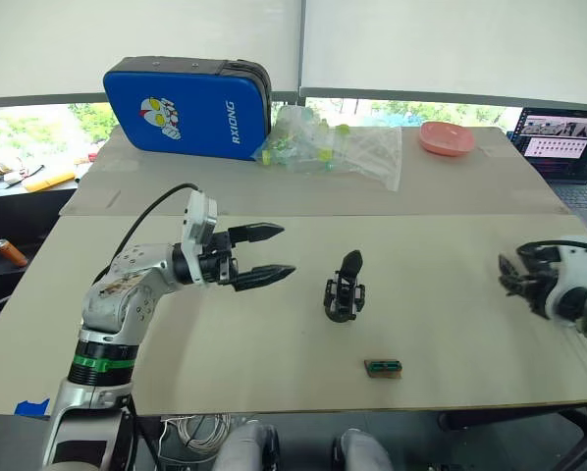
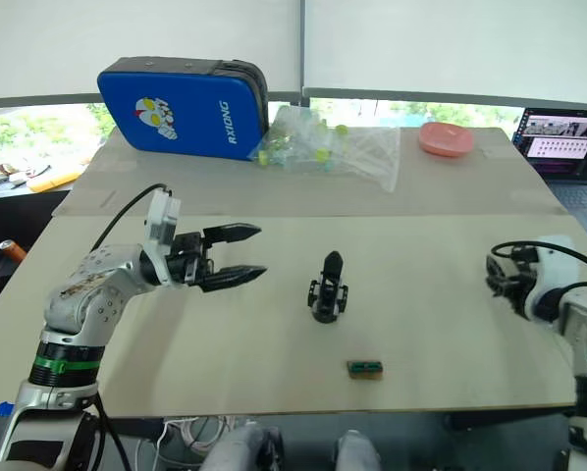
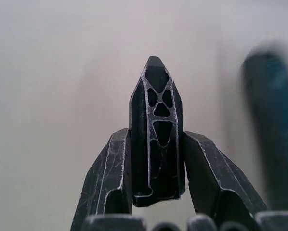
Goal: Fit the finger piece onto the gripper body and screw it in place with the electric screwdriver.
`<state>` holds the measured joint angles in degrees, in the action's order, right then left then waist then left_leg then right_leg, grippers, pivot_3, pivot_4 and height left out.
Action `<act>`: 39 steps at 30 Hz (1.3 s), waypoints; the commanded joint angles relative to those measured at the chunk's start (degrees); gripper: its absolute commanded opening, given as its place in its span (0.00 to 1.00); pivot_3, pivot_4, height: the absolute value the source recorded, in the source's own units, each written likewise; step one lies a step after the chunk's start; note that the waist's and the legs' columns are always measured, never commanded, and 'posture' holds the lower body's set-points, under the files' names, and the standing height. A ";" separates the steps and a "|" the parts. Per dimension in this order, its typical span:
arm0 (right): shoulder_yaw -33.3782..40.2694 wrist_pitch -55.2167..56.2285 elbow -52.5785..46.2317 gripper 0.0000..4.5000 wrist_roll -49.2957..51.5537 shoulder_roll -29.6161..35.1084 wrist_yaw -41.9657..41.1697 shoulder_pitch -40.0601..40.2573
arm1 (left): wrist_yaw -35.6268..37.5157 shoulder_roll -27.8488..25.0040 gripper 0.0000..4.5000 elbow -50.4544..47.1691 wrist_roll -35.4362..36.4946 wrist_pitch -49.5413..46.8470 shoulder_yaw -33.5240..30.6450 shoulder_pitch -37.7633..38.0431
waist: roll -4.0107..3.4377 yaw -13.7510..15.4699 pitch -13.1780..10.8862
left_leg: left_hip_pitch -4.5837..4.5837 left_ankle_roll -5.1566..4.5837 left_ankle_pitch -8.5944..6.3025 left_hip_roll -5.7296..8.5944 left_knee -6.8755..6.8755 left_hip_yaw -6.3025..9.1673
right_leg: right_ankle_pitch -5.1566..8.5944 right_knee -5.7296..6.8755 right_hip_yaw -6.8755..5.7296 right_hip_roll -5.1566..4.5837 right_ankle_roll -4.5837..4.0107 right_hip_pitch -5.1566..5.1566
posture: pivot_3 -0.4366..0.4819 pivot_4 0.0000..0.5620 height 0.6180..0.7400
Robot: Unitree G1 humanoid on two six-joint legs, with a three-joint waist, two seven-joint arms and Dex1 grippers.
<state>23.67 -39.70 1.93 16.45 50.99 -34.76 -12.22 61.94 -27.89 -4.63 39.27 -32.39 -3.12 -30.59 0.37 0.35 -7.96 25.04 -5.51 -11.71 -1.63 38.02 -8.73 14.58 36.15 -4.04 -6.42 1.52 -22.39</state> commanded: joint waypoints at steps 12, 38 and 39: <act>-16.93 3.34 -48.06 0.25 -10.75 -7.31 14.27 -4.82 | -26.45 13.94 1.00 -3.38 15.96 -15.33 -7.70 -8.35 | 0.22 -0.08 -0.13 | -0.03 0.32 -0.01 -0.04 0.00 0.06 | 0.00 0.01 0.08 0.08 -0.01 -0.01 | 0.48 0.27 1.00; -34.72 6.54 -47.70 0.25 -28.70 -20.06 18.56 -8.04 | -40.67 30.96 0.58 0.59 19.29 -14.69 -5.19 -11.65 | 0.39 0.30 -0.23 | 0.06 0.10 0.09 0.45 0.00 0.13 | 0.01 0.04 -0.08 -0.05 0.13 -0.01 | 0.48 0.27 1.00; -34.86 6.57 -47.63 0.25 -29.03 -20.27 18.44 -8.07 | -40.73 31.01 0.48 0.74 19.18 -14.67 -5.10 -11.54 | 0.39 0.30 -0.23 | 0.06 0.10 0.09 0.45 -0.01 0.13 | 0.01 0.04 -0.08 -0.05 0.13 -0.01 | 0.48 0.27 1.00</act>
<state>-11.44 -34.70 -44.37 -11.11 30.93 -16.41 -19.48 20.89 2.70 -3.15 57.92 -47.51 -8.76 -41.41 0.76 0.65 -8.18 25.11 -5.41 -11.61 -1.17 38.02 -8.60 14.59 36.19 -4.12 -6.47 1.66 -22.40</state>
